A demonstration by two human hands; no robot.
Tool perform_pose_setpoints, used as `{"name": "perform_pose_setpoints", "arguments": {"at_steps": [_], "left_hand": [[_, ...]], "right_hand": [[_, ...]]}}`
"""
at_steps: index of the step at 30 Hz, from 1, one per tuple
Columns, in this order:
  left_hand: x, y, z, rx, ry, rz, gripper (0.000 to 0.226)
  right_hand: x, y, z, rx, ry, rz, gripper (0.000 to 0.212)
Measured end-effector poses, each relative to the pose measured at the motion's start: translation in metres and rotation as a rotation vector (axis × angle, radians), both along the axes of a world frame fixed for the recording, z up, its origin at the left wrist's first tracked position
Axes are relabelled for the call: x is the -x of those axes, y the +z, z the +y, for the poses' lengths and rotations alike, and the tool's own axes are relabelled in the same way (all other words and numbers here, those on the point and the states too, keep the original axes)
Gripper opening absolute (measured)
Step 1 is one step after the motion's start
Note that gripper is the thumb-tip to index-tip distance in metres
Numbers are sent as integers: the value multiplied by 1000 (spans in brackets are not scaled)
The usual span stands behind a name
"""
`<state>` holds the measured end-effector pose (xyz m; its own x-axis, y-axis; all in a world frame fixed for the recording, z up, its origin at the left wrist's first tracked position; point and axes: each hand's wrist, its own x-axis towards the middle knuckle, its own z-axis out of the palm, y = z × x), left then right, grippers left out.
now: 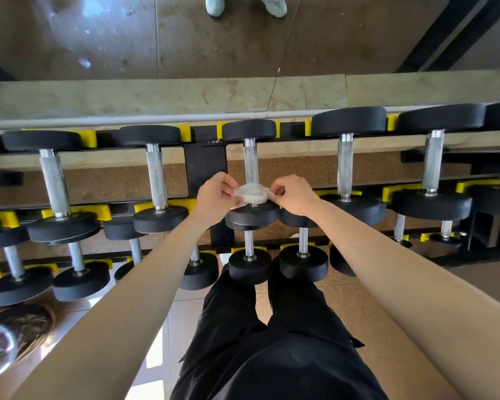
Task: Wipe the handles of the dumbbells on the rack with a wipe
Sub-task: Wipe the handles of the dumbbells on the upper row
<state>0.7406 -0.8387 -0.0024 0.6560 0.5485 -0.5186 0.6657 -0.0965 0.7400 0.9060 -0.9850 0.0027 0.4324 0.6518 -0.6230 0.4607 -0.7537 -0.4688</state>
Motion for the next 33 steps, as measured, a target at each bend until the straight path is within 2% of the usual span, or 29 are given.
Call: {"name": "perform_pose_setpoints", "arguments": {"at_steps": [3, 5, 8, 11, 14, 19, 22, 24, 27, 29, 31, 33], "left_hand": [[9, 4, 17, -21, 97, 45, 36], [16, 7, 28, -43, 240, 56, 27], [14, 12, 38, -42, 507, -11, 17], [1, 10, 38, 11, 593, -74, 8], [-17, 7, 27, 106, 557, -117, 5], [-47, 0, 10, 399, 534, -95, 7], [-62, -1, 6, 608, 638, -96, 4], [-70, 2, 4, 680, 703, -105, 12], [-75, 4, 2, 716, 730, -132, 14], [-73, 3, 2, 650, 680, -127, 12], [-70, 0, 3, 507, 656, -113, 13], [-67, -5, 5, 374, 680, -128, 13]], "right_hand": [[-7, -1, -2, -61, -109, 27, 25], [-12, -1, -2, -86, -227, 60, 27], [-16, -2, 0, -120, -398, 143, 23], [-21, -1, 5, -160, -577, 264, 15], [-27, -1, 13, -187, -789, 465, 16], [-27, -3, 27, -247, -1006, 867, 47], [-23, -5, 36, -232, -1089, 986, 40], [-18, -8, 43, -240, -1097, 1017, 33], [-12, -11, 51, -260, -1061, 963, 36], [-7, -11, 54, -248, -1052, 871, 30], [-6, -12, 53, -241, -1069, 755, 20], [-9, -12, 49, -272, -1121, 647, 20]]}}
